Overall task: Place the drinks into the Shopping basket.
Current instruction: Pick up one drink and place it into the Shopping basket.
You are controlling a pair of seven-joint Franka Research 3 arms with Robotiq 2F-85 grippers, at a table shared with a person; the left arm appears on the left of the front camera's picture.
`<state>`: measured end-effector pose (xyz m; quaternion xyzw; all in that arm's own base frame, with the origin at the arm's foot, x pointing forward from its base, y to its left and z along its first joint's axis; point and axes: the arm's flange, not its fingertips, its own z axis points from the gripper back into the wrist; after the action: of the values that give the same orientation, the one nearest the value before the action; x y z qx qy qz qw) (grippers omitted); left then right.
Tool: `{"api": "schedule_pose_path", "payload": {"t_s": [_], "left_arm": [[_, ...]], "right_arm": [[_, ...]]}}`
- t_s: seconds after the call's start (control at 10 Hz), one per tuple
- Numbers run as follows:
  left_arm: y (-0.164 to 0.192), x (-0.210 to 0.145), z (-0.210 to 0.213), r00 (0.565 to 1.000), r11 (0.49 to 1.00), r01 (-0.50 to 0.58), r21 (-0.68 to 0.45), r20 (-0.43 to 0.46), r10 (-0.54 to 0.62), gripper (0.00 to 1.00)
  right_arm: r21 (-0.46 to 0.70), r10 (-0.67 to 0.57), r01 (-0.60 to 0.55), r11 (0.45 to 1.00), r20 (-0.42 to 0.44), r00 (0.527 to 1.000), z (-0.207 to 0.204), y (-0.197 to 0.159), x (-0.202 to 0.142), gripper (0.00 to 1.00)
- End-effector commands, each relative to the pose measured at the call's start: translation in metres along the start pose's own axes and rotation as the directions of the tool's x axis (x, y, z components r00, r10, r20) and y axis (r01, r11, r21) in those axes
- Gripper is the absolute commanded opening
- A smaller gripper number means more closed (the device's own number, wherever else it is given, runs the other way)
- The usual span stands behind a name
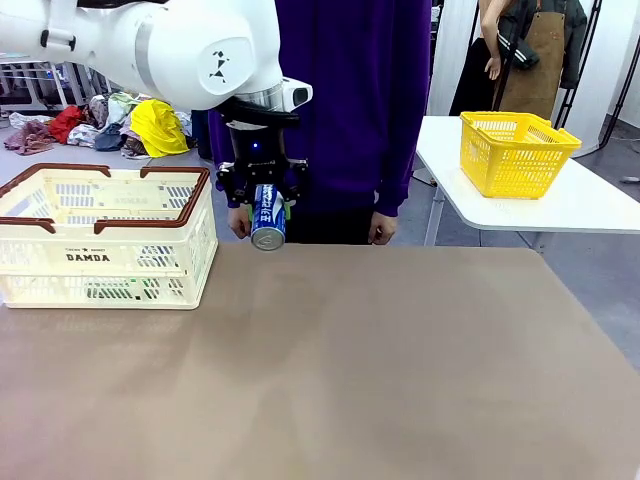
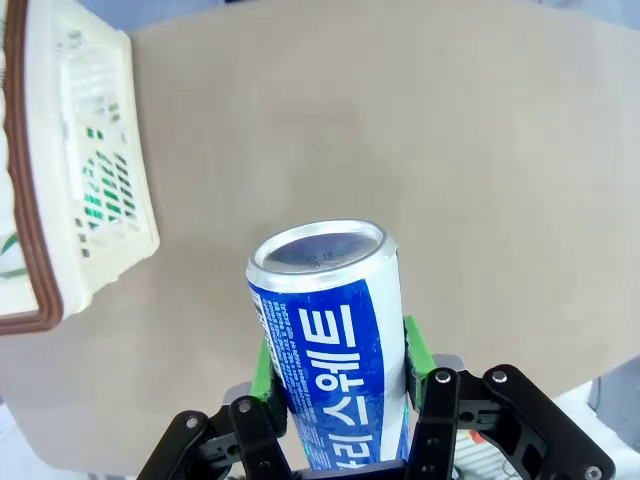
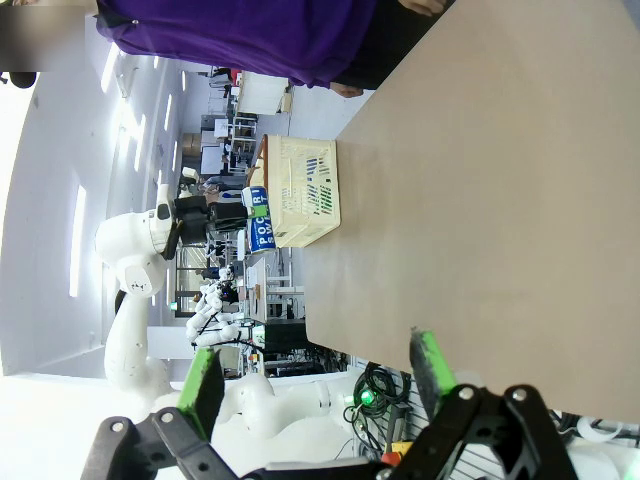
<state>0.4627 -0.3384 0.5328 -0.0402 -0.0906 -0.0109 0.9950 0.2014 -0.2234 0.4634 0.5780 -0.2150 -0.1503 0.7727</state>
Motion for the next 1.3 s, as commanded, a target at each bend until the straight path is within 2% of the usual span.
{"api": "schedule_pose_path", "payload": {"t_s": [0.0,0.4,0.5,0.6,0.7,0.8,0.9,1.0,1.1,1.2], "left_arm": [[-0.004,0.000,0.001,1.000,1.000,0.009,-0.010,0.017,-0.009,0.00],[-0.005,-0.001,-0.004,1.000,1.000,0.009,-0.002,-0.003,-0.009,0.00],[0.024,0.025,0.023,0.999,0.999,-0.016,-0.050,0.038,0.018,0.00],[0.055,0.048,0.046,0.995,0.998,-0.040,-0.051,0.092,0.045,0.00],[0.086,0.067,0.065,0.979,0.994,-0.089,-0.058,0.180,0.098,0.00],[0.119,0.087,0.079,0.974,0.999,-0.039,-0.038,0.220,0.047,0.00],[0.156,0.109,0.086,0.984,0.999,-0.022,0.036,0.179,0.015,0.00],[0.184,0.121,0.081,0.981,0.983,0.117,0.144,0.138,-0.137,0.00],[0.207,0.134,0.072,0.987,0.975,0.096,0.201,0.109,-0.120,0.00],[0.227,0.142,0.061,0.987,0.968,0.123,0.218,0.076,-0.142,0.00]], "right_arm": [[0.027,0.027,-0.028,0.999,0.010,1.000,-0.001,0.000,0.002,1.00],[0.027,0.027,-0.028,0.999,0.010,1.000,-0.001,0.000,0.002,1.00],[0.027,0.027,-0.028,0.999,0.010,1.000,-0.001,0.000,0.002,1.00],[0.027,0.027,-0.028,0.999,0.010,1.000,-0.001,0.000,0.002,1.00],[0.027,0.027,-0.028,0.999,0.010,1.000,-0.001,0.000,0.002,1.00],[0.027,0.027,-0.028,0.999,0.010,1.000,-0.001,0.000,0.002,1.00],[0.027,0.027,-0.028,0.999,0.010,1.000,-0.001,0.000,0.002,1.00],[0.027,0.027,-0.028,0.999,0.010,1.000,-0.001,0.000,0.002,1.00],[0.027,0.027,-0.028,0.999,0.010,1.000,-0.001,0.000,0.002,1.00],[0.027,0.027,-0.028,0.999,0.010,1.000,-0.001,0.000,0.002,1.00]]}}
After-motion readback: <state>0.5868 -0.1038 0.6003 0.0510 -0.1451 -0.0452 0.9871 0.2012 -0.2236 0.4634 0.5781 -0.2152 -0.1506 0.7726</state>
